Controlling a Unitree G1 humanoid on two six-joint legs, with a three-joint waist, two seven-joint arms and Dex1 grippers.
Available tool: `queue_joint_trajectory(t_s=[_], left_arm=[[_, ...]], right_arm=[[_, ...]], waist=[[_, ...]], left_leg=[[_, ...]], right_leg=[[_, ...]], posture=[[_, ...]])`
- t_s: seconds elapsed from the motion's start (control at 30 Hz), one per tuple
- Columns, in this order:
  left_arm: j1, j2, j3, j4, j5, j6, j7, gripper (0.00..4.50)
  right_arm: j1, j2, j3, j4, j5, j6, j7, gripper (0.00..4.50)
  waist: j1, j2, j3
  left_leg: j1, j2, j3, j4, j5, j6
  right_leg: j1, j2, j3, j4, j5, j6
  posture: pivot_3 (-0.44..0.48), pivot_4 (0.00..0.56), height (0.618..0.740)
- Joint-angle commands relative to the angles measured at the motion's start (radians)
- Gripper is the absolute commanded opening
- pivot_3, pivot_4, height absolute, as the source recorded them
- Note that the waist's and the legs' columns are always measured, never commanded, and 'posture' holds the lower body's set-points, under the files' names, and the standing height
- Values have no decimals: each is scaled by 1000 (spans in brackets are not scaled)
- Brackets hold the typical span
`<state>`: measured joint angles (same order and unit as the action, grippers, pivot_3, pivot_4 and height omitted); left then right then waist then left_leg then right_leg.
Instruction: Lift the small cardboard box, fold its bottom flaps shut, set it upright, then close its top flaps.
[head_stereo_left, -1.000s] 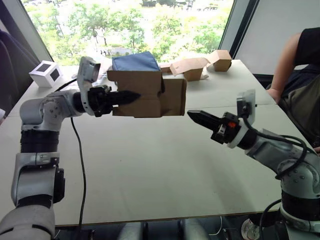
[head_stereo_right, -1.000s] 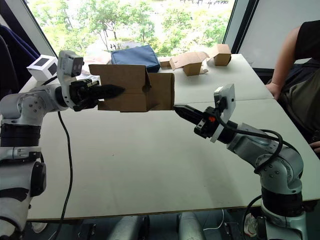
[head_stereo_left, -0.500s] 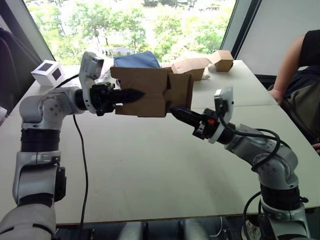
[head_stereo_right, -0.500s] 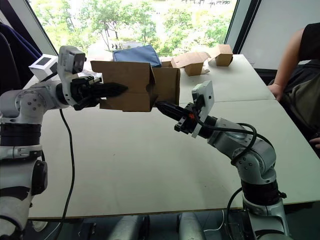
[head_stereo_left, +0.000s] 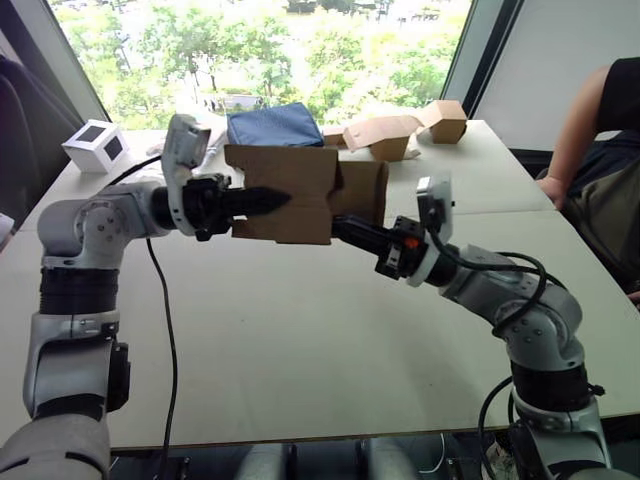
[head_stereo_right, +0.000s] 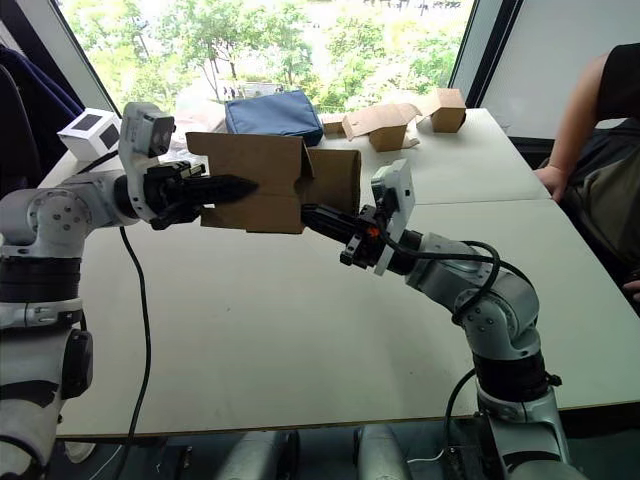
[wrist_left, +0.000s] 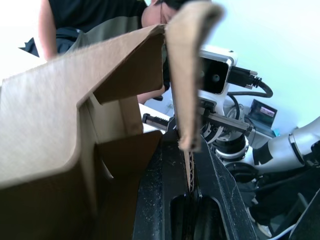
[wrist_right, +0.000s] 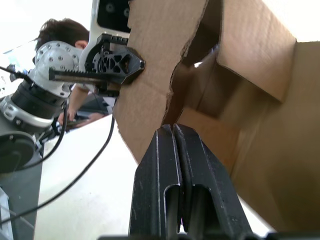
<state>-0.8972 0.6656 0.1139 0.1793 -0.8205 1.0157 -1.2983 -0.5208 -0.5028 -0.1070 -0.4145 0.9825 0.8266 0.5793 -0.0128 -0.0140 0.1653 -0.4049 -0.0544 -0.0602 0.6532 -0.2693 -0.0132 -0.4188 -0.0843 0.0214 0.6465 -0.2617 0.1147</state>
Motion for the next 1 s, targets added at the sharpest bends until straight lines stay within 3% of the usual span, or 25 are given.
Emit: queue_joint_trajectory(t_s=[0.03,0.1,0.2,0.37,0.47,0.73,1.0], left_arm=[[-4,14,51,-35,-35,-8,8,0],[-4,10,56,-38,-38,-9,15,0],[-7,5,57,-33,-40,-13,22,0],[-14,-3,57,-28,-44,-18,35,0],[-16,-3,56,-24,-43,-20,37,0],[-11,5,58,-5,-29,-35,43,0],[-11,2,60,20,-27,-42,50,0]], right_arm=[[-42,-39,-173,81,131,17,-12,34],[-57,-44,-237,167,160,11,-29,34],[-85,-34,-253,302,68,-55,-47,34],[-138,5,-122,479,-181,-168,-90,34],[-151,39,-68,493,-229,-195,-43,34],[-112,157,-126,307,11,-74,14,34],[-48,291,-169,206,246,-6,-136,34]], waist=[[-1,0,0],[-1,0,0],[-1,0,0],[-9,0,0],[-9,0,0],[-3,0,0],[-6,0,0]], left_leg=[[0,0,0,0,0,0],[0,0,0,0,0,0],[0,0,0,0,0,0],[0,0,1,-1,0,0],[0,1,2,-2,0,-1],[-3,0,1,0,4,-6],[-3,1,1,-1,2,-4]], right_leg=[[0,0,0,0,0,0],[0,0,0,0,0,0],[0,0,0,0,0,0],[-2,1,1,1,0,0],[-3,1,2,1,0,0],[-5,0,2,1,0,0],[-5,1,1,2,0,0]], posture=[[0,150,740],[0,150,740],[0,150,740],[0,150,740],[0,150,740],[0,150,740],[0,150,740]])
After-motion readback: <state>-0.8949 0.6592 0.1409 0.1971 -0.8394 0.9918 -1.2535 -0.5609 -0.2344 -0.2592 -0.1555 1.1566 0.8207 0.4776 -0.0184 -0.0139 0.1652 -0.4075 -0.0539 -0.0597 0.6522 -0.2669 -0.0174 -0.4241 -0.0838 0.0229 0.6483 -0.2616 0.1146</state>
